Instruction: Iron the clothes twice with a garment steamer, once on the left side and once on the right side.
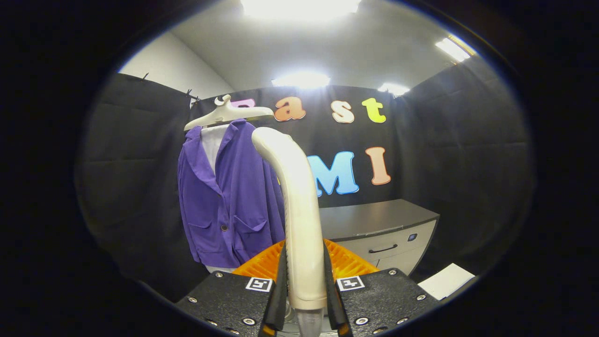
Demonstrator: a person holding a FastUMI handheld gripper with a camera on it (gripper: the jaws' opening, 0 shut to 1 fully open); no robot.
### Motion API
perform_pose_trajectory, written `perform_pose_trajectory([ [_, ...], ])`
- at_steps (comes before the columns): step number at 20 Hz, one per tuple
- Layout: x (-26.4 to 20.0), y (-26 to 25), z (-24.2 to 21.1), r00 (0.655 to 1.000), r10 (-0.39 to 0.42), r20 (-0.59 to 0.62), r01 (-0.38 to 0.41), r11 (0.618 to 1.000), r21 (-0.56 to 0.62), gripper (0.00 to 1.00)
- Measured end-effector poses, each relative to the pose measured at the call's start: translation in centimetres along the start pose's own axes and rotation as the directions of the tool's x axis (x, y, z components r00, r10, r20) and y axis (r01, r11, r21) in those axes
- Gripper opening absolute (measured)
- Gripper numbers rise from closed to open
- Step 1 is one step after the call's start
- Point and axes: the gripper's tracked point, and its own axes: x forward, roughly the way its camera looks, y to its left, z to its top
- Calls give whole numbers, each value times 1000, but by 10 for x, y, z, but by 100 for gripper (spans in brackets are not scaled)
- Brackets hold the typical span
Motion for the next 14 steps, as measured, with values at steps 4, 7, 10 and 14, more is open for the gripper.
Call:
perform_pose_trajectory([
  [4, -2, 2, -7, 1000, 5, 2, -5, 1000, -16, 36],
  [7, -2, 2, -7, 1000, 4, 8, -4, 1000, -11, 36],
  [10, -1, 2, -8, 1000, 6, 3, -6, 1000, -8, 37],
  [14, -2, 7, -18, 998, 24, -55, -24, 1000, 11, 37],
])
